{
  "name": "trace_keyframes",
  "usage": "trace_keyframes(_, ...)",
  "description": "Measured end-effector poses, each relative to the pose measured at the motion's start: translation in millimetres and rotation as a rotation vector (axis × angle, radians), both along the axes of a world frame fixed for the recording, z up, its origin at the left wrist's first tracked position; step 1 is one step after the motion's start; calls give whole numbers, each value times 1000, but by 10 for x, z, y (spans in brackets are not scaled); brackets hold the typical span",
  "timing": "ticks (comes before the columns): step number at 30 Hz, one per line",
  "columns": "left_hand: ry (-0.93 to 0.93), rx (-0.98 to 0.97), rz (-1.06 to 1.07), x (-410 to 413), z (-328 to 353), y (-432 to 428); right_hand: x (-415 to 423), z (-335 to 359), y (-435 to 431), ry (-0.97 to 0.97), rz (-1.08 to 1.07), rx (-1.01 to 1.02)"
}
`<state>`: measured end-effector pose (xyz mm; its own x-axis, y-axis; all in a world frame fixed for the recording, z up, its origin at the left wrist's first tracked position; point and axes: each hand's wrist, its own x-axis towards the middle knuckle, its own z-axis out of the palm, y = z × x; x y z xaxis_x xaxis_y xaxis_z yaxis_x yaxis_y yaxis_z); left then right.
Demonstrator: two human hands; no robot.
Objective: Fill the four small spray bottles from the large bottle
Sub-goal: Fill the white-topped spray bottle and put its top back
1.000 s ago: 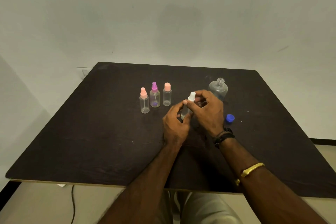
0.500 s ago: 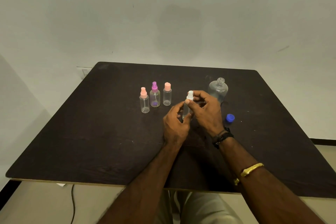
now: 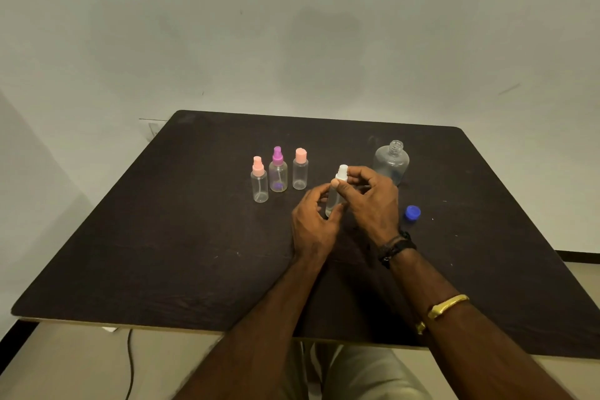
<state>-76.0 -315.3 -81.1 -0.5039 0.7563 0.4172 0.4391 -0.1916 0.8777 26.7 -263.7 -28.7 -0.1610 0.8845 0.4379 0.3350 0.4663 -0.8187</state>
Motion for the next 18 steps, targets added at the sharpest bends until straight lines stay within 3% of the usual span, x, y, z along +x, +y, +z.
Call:
trace_keyframes(8,-90,3,18,-16,-16,22,-86,-10,63,20,31,3)
trace_keyframes(18,-343,57,224,-55,-61,71,-358,17,355,25,-80,32)
